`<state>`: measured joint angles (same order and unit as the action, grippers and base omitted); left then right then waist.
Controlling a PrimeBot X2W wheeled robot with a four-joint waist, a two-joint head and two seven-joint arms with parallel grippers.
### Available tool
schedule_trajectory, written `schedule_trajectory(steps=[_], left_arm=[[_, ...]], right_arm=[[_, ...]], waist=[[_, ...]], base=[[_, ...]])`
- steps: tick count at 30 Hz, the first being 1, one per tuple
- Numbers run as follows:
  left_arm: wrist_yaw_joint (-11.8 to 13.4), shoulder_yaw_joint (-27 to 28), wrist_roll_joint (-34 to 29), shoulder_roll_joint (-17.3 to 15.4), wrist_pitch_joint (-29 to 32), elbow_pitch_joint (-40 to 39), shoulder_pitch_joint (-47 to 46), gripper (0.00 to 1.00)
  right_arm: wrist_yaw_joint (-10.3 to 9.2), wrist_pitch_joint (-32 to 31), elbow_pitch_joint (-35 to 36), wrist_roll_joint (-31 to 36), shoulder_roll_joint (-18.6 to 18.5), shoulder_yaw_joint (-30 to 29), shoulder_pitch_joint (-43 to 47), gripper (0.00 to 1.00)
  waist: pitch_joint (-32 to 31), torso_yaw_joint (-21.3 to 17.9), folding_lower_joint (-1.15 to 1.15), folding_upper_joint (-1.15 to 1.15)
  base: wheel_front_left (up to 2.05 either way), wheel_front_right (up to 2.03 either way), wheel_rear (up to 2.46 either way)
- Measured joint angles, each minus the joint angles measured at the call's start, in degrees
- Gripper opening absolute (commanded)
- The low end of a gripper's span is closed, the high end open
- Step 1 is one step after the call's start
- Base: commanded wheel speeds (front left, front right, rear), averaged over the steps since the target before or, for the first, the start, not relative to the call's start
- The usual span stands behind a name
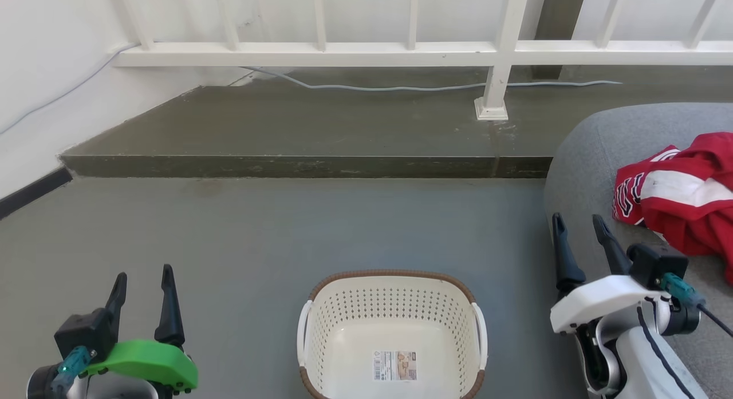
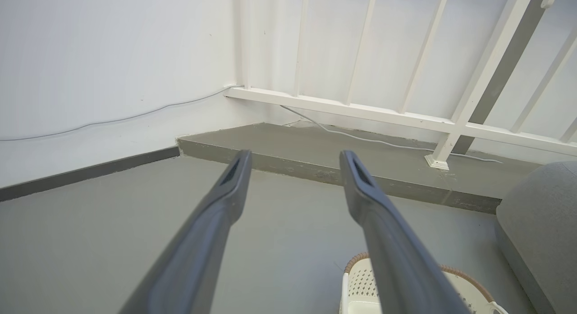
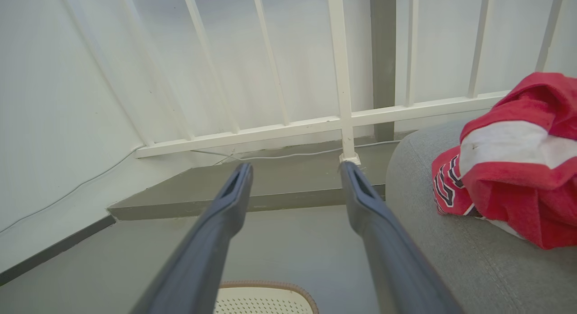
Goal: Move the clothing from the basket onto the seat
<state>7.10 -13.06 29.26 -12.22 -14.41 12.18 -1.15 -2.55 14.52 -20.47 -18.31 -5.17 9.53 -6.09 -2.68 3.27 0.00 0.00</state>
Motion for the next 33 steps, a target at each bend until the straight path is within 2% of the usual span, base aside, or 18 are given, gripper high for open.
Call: schedule_trajectory(steps=[17,33], left_arm=[[0.0,2.4,-3.2,2.4,0.0,-5.0,5.4,1.0],[0.0,2.8,-5.8,3.4,0.0,-7.2,6.3,1.0]], right_arm=[[-2.14,-0.1,9.0,0.0,0.7,-0.3,7.5,1.0],[-3.1,-2.0,13.8,0.0,0.7,-0.9,10.2,1.0]], waist=[[0.3,-1.5,0.0,0.0],[0.9,-1.9,0.0,0.0]], base=[[0.0,0.0,0.0],[0.0,0.0,0.0]])
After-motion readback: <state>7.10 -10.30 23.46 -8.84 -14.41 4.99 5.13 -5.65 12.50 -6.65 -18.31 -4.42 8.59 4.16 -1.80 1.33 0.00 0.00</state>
